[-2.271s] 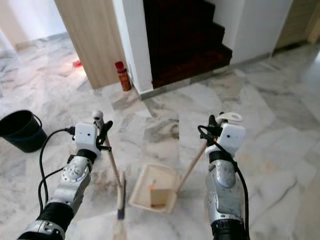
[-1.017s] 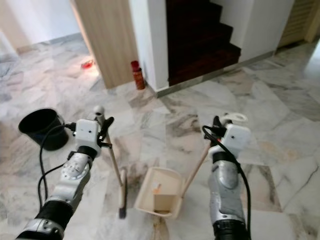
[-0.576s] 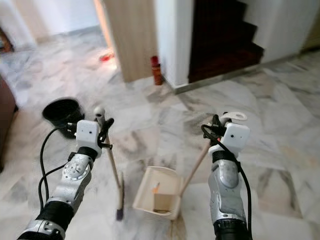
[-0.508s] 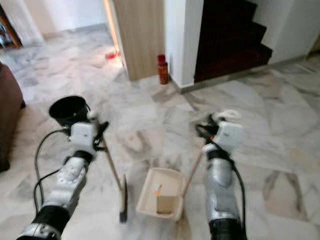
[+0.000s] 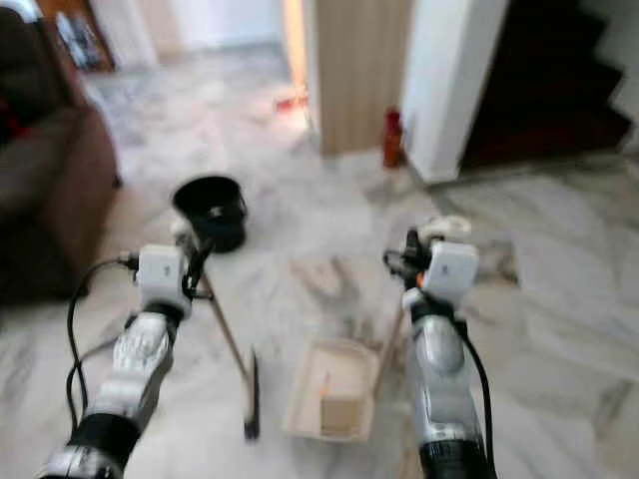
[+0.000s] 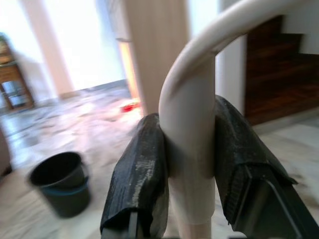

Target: Sweep floor

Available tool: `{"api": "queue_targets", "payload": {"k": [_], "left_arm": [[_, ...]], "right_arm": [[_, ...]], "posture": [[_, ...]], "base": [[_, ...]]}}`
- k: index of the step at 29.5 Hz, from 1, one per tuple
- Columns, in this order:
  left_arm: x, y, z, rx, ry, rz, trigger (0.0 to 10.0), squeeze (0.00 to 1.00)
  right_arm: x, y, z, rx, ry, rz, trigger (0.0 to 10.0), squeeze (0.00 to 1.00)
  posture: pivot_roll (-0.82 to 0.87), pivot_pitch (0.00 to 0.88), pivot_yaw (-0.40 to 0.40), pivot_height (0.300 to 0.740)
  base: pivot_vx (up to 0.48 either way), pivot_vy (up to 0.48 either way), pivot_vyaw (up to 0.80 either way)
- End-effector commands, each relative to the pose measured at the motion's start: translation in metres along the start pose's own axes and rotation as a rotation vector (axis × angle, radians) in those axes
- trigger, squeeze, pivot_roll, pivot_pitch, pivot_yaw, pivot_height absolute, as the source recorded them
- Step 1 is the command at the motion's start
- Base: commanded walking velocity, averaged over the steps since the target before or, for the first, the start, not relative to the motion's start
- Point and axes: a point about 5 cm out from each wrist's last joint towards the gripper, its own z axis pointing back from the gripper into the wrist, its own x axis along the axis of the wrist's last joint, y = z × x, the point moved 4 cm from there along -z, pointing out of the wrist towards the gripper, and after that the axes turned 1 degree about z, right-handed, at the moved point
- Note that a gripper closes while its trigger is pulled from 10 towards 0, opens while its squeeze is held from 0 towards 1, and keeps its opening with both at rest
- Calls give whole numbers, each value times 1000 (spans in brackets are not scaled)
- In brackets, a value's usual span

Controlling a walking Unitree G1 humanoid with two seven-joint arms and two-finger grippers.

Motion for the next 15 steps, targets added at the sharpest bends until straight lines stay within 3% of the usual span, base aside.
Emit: {"api": "queue_targets", "payload": {"k": [1,6,15], "left_arm": [[11,2,-3,1,-45,-33,10000,0],[13,1,-5,1,-48,-34,10000,0],[13,3,-4,8,-50,-35,10000,0]], "right_arm": [[12,5,-4,8,-52,-59,10000,0],[13,6,-5,12,-52,-62,10000,0],[10,4,-3,4,-38,-74,10000,0]], "posture": [[-102,0,65,740],[-97,0,63,740],[-93,0,62,740]], "base": [[0,345,731],[0,344,590],[0,340,0]]}}
